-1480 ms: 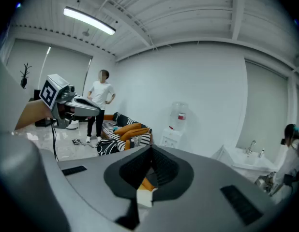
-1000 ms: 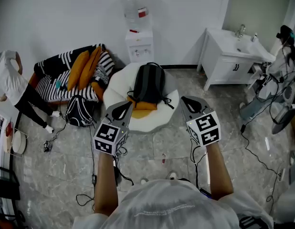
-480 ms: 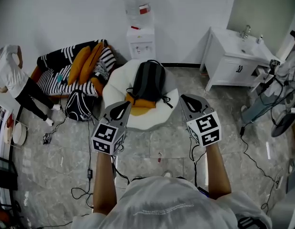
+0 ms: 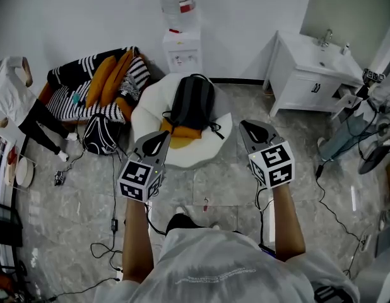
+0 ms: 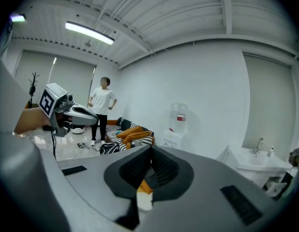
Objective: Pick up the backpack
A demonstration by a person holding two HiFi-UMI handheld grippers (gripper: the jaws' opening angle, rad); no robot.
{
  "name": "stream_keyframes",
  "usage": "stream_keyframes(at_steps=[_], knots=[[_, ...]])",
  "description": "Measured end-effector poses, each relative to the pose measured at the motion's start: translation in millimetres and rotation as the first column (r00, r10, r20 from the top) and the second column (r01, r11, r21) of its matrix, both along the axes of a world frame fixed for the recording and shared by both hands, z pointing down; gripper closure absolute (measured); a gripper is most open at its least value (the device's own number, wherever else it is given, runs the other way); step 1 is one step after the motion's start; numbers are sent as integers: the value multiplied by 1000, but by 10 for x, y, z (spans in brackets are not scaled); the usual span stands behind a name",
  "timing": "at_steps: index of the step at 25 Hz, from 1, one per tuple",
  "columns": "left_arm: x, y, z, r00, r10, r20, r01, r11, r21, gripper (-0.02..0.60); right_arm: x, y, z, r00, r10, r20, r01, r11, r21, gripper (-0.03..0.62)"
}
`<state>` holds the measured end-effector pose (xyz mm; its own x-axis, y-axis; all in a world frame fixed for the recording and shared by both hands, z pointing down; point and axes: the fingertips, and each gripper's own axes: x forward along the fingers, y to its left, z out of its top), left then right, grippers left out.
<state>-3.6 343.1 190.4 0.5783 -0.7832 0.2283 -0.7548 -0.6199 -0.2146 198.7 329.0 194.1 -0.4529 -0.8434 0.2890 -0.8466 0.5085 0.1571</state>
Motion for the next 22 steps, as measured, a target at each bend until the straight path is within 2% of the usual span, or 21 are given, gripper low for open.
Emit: stream_keyframes(at_steps=[10, 22], knots=[[-35, -497, 158, 999, 18, -26, -18, 1000, -19, 575, -109, -406, 134, 1000, -6, -17, 6, 1000, -13, 592], [-583, -1718, 190, 1000, -3, -31, 2, 999, -37, 575, -552, -1544, 124, 1000, 26, -9, -27, 999, -22, 592]])
